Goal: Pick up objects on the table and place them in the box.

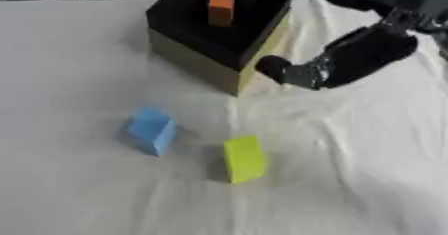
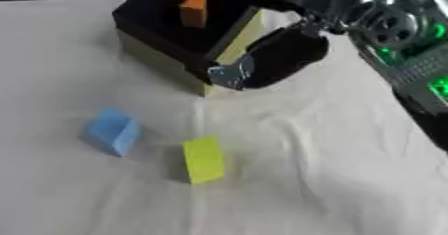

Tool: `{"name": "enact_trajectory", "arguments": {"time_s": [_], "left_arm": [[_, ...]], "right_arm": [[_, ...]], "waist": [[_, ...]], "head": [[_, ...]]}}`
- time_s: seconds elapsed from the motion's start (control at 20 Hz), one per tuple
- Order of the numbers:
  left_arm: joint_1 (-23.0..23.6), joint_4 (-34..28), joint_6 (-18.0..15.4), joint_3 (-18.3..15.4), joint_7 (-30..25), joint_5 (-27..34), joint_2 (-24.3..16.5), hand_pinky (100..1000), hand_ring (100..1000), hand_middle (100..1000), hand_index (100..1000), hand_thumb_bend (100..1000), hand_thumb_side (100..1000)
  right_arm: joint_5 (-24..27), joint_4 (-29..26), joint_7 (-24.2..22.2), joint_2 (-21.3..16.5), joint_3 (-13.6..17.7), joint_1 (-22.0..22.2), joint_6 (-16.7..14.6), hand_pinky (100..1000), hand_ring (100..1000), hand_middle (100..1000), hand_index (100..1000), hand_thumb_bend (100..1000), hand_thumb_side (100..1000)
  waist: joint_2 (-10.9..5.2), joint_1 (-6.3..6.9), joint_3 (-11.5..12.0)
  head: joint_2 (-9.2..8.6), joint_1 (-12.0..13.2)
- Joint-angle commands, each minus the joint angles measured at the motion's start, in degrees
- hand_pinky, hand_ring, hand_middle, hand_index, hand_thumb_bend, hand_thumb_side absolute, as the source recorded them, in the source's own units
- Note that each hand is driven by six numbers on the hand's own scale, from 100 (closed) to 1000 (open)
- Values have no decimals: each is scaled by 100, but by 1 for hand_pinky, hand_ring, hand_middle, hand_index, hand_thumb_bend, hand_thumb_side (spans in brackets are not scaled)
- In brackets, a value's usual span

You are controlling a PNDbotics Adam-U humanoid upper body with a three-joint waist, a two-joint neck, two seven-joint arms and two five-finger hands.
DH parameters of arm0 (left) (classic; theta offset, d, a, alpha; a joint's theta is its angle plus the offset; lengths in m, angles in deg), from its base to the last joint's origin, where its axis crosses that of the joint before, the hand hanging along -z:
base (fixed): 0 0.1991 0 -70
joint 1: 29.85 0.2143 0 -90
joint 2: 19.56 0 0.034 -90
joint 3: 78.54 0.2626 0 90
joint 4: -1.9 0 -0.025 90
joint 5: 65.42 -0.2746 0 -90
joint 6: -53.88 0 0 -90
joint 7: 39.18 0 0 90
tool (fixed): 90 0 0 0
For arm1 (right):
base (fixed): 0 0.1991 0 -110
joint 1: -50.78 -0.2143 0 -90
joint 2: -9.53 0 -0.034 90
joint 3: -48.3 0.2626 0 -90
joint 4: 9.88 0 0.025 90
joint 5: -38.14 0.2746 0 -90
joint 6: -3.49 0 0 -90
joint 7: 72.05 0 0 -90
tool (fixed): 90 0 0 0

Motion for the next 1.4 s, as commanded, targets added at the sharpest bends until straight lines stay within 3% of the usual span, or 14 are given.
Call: {"name": "enact_trajectory", "arguments": {"time_s": [0.05,0.25,0.3,0.35,0.6,0.65,0.8,0.85,0.9,1.4], "left_arm": [[5,-80,1,-109,27,-28,-141,697,742,765,896,384,1000],[23,-80,-2,-100,16,-28,-132,696,741,765,896,383,1000],[30,-80,0,-101,15,-28,-130,696,741,765,896,380,1000],[37,-80,4,-101,14,-26,-126,695,741,765,896,382,1000],[36,-80,3,-85,-5,-17,-102,694,741,765,896,382,1000],[29,-80,0,-79,-10,-13,-98,694,741,765,896,382,1000],[18,-80,-7,-63,-33,-2,-81,694,741,765,896,380,1000],[21,-80,-4,-62,-37,-1,-76,693,741,765,896,374,1000],[24,-80,-1,-63,-38,0,-71,693,741,765,896,379,1000],[-5,-80,-3,-34,-69,27,-14,690,741,764,897,377,1000]], "right_arm": [[102,-107,-119,-253,-114,70,-239,830,877,802,851,310,549],[99,-107,-272,-319,-246,335,-342,830,881,807,855,318,560],[91,-107,-303,-328,-277,407,-343,829,881,804,856,488,454],[86,-107,-342,-327,-315,477,-340,829,881,808,856,320,568],[-68,-107,-453,-165,-443,725,-257,829,882,810,859,332,575],[-131,-107,-469,-113,-471,752,-239,829,884,811,860,373,535],[-297,-107,-560,26,-571,836,-188,828,884,812,862,338,571],[-334,-107,-598,63,-602,868,-167,828,884,812,862,394,526],[-372,-107,-639,96,-631,902,-146,828,884,812,862,340,574],[-982,-107,-754,490,-780,1187,45,829,887,812,870,394,634]], "waist": [[-153,13,-25],[-174,12,-59],[-177,12,-63],[-178,13,-67],[-181,34,-80],[-179,39,-79],[-170,54,-63],[-165,56,-58],[-160,57,-53],[-132,49,-28]], "head": [[91,50],[124,-46],[128,-75],[134,-104],[143,-241],[145,-273],[161,-363],[167,-384],[170,-400],[171,-462]]}}
